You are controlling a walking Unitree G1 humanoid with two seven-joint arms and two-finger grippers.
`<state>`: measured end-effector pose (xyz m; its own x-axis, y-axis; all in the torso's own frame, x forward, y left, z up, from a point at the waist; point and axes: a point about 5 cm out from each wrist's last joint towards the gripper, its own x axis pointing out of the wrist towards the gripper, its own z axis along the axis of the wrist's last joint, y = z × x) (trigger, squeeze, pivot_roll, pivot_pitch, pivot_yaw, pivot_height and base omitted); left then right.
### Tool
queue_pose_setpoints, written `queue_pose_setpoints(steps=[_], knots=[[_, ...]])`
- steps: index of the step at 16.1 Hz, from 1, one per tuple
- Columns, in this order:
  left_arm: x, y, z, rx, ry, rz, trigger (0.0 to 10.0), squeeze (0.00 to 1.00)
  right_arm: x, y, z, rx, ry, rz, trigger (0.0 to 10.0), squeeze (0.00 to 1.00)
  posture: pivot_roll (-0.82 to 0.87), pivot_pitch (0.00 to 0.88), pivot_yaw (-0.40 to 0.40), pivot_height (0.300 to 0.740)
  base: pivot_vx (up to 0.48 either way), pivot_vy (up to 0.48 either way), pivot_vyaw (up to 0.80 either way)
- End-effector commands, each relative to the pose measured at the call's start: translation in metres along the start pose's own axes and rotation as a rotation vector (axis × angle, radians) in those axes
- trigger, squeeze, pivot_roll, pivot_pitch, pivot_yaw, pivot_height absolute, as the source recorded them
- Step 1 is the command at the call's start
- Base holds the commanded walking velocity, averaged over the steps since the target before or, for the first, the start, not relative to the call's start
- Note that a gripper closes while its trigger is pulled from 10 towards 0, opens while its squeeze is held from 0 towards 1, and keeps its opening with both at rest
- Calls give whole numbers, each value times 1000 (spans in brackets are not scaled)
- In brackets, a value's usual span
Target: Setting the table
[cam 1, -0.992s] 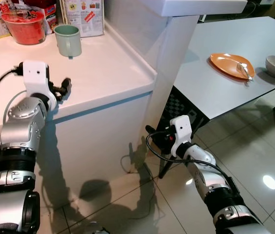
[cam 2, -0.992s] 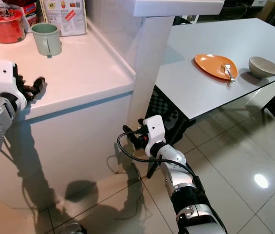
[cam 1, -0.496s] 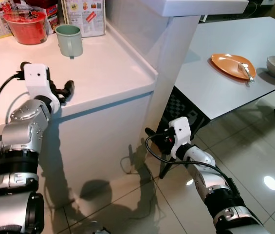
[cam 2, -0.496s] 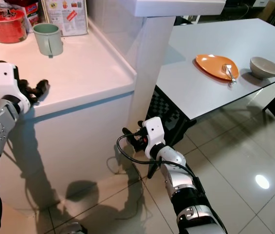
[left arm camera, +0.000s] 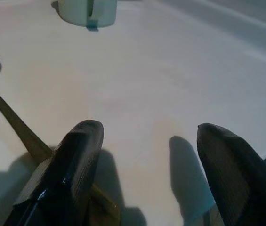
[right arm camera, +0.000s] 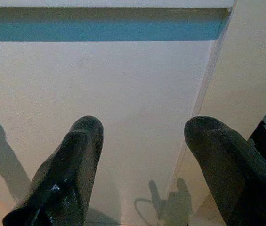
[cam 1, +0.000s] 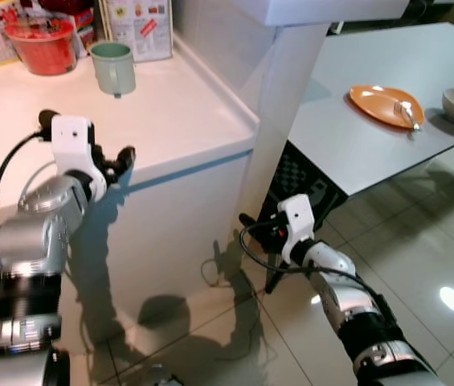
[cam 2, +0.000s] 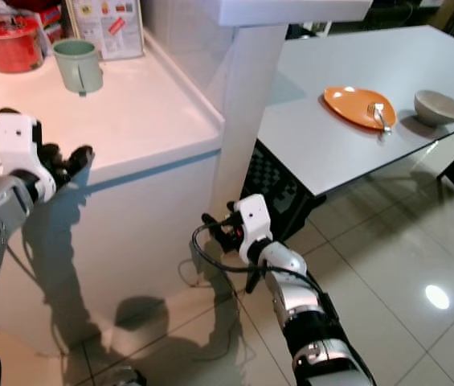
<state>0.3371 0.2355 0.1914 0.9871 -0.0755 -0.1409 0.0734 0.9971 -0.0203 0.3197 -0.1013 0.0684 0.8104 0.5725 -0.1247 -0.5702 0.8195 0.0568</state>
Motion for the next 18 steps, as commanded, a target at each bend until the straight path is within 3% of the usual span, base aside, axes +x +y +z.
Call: queue_pose_setpoints(steps=[1,2,4,9,12,13,18], knots=[[-2,-1,7,-3,-46,14,10000,0,-3,-3,0,-3,1,-7,10000,0,266,77,-101,740,0,0,0],[-7,3,24,-4,-128,39,10000,0,-3,-4,1,-4,-4,-6,10000,0,266,77,-103,740,0,0,0],[-20,2,39,16,-169,34,10000,0,-4,-5,0,-4,0,-7,10000,0,268,77,-101,740,0,0,0],[-27,6,52,68,-202,83,10000,0,-4,-2,-2,-2,5,-1,10000,0,275,80,-98,740,0,0,0],[-27,30,66,166,-190,173,10000,0,-1,0,0,6,-8,-6,10000,0,275,79,-86,740,0,0,0],[-27,32,65,177,-188,177,10000,0,-1,0,0,7,-9,-6,10000,0,275,80,-84,740,0,0,0],[-23,20,64,125,-243,159,10000,0,-4,1,-4,4,0,-9,10000,0,267,83,-83,740,162,232,0]])
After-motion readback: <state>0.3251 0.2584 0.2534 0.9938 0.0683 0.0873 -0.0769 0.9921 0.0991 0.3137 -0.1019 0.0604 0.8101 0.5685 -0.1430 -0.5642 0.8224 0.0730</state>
